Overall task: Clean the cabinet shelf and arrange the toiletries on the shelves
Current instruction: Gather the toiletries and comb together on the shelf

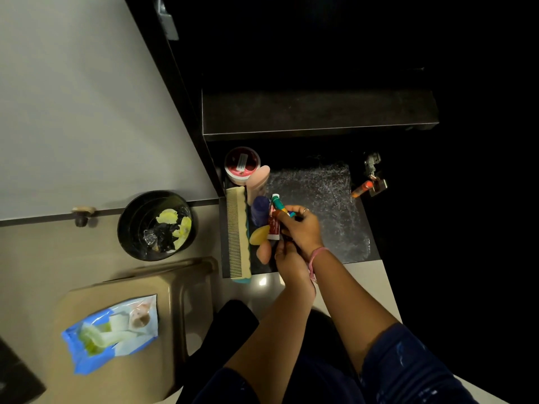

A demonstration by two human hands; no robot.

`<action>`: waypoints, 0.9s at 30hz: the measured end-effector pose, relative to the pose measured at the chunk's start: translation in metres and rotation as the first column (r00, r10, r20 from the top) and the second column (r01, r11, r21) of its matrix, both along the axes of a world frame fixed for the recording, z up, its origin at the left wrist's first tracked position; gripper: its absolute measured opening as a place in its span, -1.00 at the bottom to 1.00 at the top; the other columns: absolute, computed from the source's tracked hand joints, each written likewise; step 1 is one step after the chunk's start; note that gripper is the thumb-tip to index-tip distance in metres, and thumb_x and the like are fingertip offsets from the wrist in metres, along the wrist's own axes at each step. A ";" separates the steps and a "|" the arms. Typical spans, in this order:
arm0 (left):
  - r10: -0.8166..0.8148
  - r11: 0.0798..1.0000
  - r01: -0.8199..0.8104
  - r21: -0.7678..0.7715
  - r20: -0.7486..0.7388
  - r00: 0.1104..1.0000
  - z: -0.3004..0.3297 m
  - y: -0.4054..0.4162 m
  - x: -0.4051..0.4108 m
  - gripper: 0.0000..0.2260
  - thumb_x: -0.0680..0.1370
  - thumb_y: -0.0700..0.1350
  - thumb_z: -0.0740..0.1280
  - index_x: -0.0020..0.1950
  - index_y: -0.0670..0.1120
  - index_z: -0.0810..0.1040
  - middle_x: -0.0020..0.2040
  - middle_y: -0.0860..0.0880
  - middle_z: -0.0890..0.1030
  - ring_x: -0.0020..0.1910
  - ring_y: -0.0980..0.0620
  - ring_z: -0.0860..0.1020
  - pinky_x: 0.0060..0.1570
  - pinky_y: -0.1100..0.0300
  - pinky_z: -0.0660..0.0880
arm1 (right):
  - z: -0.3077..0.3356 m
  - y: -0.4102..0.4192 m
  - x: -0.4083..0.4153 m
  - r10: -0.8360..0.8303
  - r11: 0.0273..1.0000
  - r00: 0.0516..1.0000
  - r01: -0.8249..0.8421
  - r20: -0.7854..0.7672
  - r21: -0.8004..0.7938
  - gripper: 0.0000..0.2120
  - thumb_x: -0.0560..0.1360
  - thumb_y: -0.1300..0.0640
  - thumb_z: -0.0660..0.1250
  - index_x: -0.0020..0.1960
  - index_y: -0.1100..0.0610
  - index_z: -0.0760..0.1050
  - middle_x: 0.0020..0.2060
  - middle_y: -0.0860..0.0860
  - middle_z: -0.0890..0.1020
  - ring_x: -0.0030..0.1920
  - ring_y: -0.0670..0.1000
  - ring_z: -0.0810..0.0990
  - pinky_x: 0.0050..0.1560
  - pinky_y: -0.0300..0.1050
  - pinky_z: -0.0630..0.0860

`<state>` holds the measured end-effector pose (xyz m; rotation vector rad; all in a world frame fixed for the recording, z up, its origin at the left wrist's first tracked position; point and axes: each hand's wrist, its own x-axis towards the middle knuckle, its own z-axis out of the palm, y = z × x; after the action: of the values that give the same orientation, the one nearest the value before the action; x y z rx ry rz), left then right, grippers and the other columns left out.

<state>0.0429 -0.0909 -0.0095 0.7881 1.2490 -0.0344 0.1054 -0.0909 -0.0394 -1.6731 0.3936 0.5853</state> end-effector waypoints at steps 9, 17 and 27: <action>-0.067 0.996 0.063 -0.068 -0.071 0.995 -0.009 0.004 -0.004 -0.64 0.61 -0.06 0.13 0.32 -0.22 0.41 -0.33 0.00 0.38 -0.41 0.05 0.36 -0.34 0.15 0.36 | 0.015 0.007 0.006 0.142 0.984 0.979 -0.124 0.145 -0.128 -0.84 0.48 0.08 0.36 0.04 0.07 0.61 -0.06 0.05 0.69 -0.04 0.04 0.66 0.08 0.07 0.60; -0.049 0.990 0.048 -0.134 -0.007 0.999 -0.008 0.000 -0.010 -0.59 0.58 -0.06 0.17 0.34 -0.27 0.39 -0.32 0.03 0.42 -0.38 0.08 0.39 -0.35 0.19 0.34 | 0.021 0.009 0.013 0.015 1.000 0.988 -0.014 0.151 -0.010 -0.80 0.50 0.19 0.35 0.13 0.11 0.54 -0.01 0.09 0.64 0.00 0.10 0.65 0.08 0.09 0.59; 0.002 0.993 -0.003 -0.114 -0.010 1.000 -0.010 0.002 -0.012 -0.65 0.57 -0.03 0.23 0.27 -0.22 0.49 0.25 -0.25 0.54 0.24 -0.24 0.51 0.21 -0.11 0.44 | 0.024 0.020 0.028 0.230 0.962 0.947 -0.186 0.225 -0.201 -0.72 0.45 0.14 0.41 0.14 0.21 0.57 0.00 0.09 0.67 -0.04 0.01 0.64 0.06 -0.10 0.58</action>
<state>0.0310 -0.0893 -0.0196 0.6879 1.2463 -0.1069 0.1333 -0.0706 -0.0159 -1.9493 0.0894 0.4992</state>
